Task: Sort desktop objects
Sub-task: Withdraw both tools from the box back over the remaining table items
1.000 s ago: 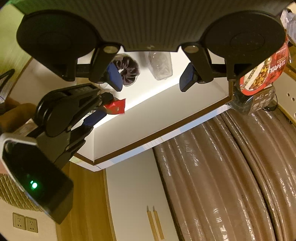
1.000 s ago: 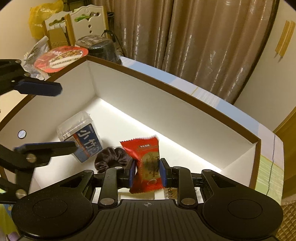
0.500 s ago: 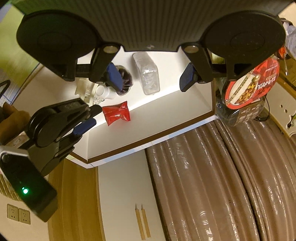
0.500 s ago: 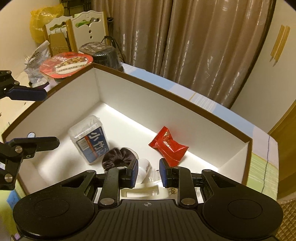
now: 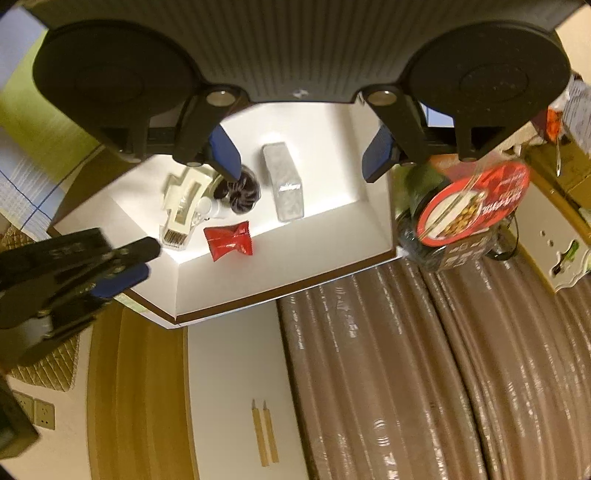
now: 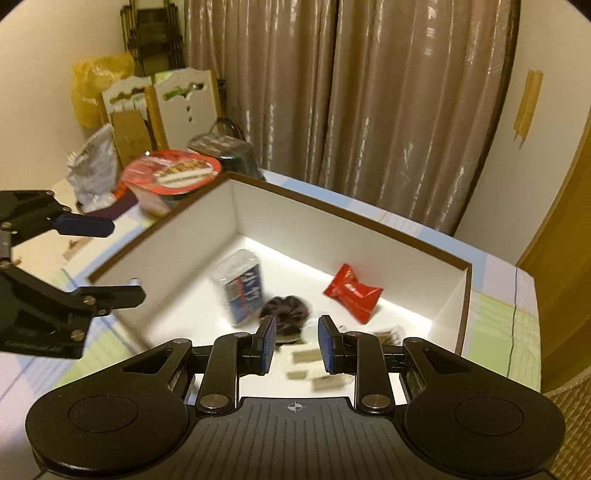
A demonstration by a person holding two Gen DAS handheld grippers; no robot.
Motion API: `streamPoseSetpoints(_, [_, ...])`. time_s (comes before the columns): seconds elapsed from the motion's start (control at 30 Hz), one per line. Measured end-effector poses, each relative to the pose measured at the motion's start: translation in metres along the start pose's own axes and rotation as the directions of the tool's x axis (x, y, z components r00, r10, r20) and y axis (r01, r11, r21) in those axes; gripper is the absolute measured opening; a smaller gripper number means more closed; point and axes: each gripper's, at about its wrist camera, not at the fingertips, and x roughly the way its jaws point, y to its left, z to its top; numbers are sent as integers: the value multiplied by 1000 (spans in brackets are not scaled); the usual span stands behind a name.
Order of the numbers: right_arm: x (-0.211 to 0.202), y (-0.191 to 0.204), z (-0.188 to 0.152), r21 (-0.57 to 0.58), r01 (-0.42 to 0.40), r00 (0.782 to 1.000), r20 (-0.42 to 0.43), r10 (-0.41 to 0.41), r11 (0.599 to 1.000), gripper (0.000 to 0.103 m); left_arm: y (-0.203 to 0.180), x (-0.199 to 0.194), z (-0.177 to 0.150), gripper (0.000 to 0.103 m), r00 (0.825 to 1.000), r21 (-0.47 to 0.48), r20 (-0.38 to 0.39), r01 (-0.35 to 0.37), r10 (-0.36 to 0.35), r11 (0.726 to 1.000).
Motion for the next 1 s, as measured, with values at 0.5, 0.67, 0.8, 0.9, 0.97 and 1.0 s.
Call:
streamPoseSetpoints(0.5, [-60, 43, -84, 72, -15, 1000, -19, 16, 997, 79, 1, -59, -75, 78, 996, -119, -88, -8, -3, 993])
streamPoseSetpoints(0.67, [-71, 53, -108, 89, -13, 998, -52, 18, 996, 79, -4, -74, -100, 81, 993, -142, -120, -1, -16, 990])
streamPoseSetpoints(0.8, [-79, 62, -122, 97, -9, 997, -69, 15, 995, 79, -9, -84, -117, 83, 990, -148, -140, 5, -26, 989])
streamPoseSetpoints(0.9, [-83, 68, -130, 97, -8, 997, -80, 16, 995, 79, -13, -90, -127, 84, 988, -150, -151, 7, -30, 989])
streamPoseSetpoints(0.97, [-85, 72, -134, 95, -10, 996, -87, 18, 995, 79, -15, -94, -132, 85, 987, -147, -157, 7, -30, 989])
streamPoseSetpoints(1.0, [-86, 74, -136, 92, -11, 996, -90, 20, 996, 79, -15, -96, -134, 86, 987, -147, -159, 6, -30, 989])
